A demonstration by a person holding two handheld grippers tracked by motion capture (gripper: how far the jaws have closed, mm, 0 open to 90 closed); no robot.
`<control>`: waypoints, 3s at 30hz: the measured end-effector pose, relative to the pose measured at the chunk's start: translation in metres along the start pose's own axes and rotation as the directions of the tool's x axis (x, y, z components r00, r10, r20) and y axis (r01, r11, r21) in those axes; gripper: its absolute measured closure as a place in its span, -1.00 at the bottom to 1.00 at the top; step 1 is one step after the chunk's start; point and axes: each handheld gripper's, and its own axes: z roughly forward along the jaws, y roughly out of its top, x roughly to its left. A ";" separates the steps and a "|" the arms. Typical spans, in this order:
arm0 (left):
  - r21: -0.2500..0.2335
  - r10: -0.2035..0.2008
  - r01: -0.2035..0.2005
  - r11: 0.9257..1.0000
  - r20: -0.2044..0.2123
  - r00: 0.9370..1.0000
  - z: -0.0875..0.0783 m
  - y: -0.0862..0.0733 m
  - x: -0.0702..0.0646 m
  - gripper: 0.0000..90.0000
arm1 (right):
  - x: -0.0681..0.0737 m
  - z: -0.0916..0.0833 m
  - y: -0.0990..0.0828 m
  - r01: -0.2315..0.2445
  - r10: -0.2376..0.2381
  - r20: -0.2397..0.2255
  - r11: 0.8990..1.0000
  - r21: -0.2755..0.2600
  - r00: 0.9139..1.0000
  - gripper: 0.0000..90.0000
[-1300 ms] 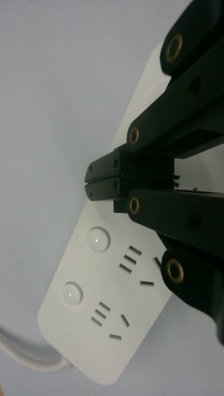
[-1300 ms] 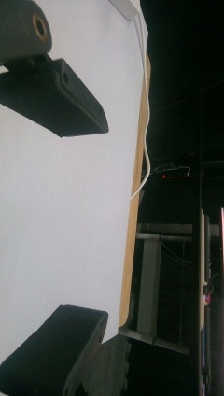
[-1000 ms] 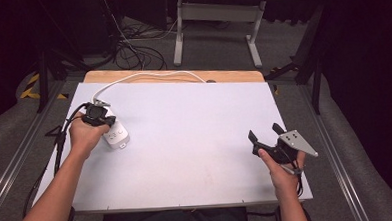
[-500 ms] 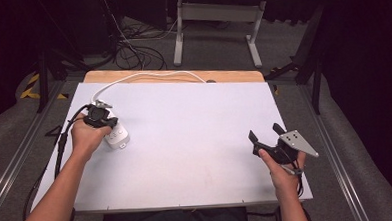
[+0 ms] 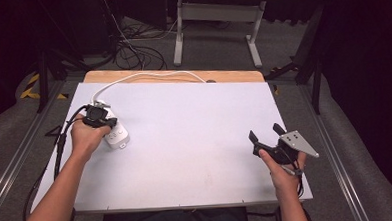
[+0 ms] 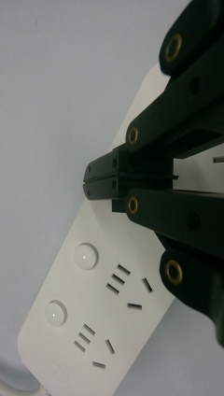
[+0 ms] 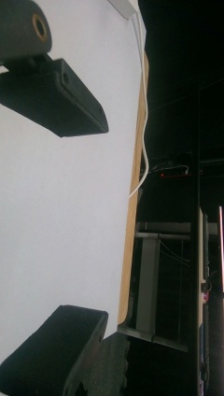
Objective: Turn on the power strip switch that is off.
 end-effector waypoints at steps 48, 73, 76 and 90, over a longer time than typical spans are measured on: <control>0.008 -0.026 0.026 1.000 0.035 0.999 -0.002 0.000 0.007 1.00 | 0.001 0.002 0.000 -0.003 0.003 -0.010 1.000 0.008 1.000 -0.79; 0.001 -0.006 0.006 1.000 0.031 1.000 -0.003 0.000 0.006 1.00 | 0.001 0.003 0.000 -0.001 0.001 -0.014 1.000 0.009 1.000 -0.79; -0.005 -0.012 0.012 1.000 0.027 1.000 -0.003 0.000 0.005 1.00 | 0.001 0.003 0.000 0.002 -0.002 -0.013 1.000 0.009 1.000 -0.79; -0.119 -0.036 0.040 0.992 0.032 0.999 -0.026 -0.001 0.005 1.00 | 0.001 0.003 0.000 0.003 -0.003 -0.014 1.000 0.008 1.000 -0.79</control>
